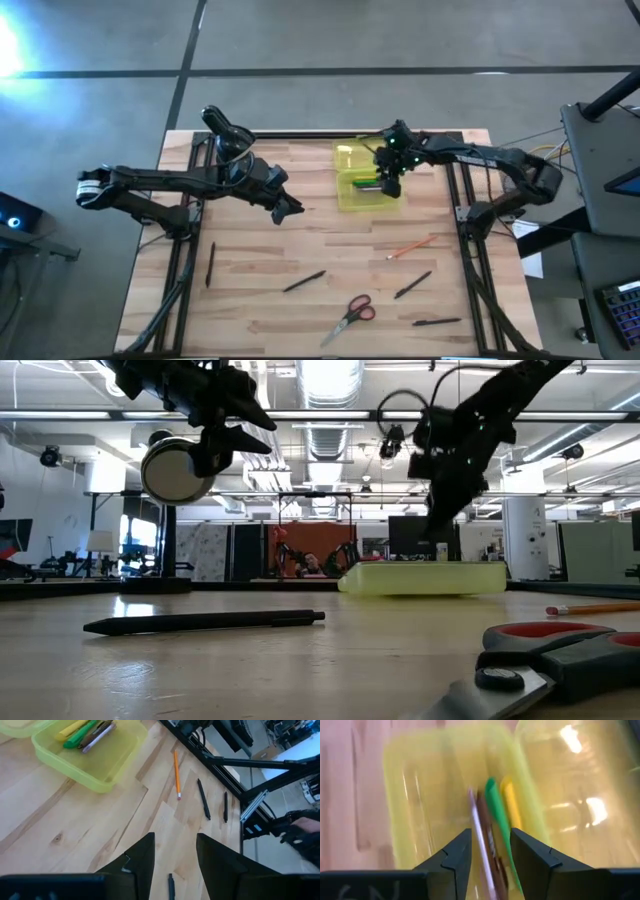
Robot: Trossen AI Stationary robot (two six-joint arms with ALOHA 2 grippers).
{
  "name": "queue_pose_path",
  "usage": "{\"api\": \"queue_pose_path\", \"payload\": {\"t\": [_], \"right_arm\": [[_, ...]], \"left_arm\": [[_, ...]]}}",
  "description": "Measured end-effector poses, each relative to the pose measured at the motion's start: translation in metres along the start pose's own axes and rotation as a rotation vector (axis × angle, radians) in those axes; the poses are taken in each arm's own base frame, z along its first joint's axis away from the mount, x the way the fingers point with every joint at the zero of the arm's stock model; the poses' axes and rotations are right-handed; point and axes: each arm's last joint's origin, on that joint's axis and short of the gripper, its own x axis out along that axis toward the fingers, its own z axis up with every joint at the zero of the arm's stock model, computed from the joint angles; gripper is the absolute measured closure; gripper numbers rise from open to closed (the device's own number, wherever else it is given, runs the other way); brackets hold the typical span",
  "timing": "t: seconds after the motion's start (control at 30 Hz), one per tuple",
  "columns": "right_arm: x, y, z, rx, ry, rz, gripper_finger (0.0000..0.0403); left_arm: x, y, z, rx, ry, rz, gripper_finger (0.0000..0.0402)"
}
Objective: Pick & place school supplies into a supply box
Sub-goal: Put the black pen into the supply box
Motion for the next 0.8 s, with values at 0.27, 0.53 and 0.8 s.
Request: {"api": "queue_pose_path", "payload": {"t": [0.27,0.53,0.8], "right_arm": [[-0.057,0.022,0.009,0.121,-0.217,0.043,0.0291],[-0.092,0.054,-0.008,0.163,-0.342,0.092,0.0294],[-0.103,0.075,-0.031,0.187,-0.389,0.157,0.0298]], "left_arm": [[0.001,-0.005,-0.006,0.071,0.039,-0.012,0.0275],[0.003,-0.022,-0.045,0.169,0.189,0.132,0.0276],[-0.008,-0.046,-0.088,0.265,0.331,0.242,0.0276]]}}
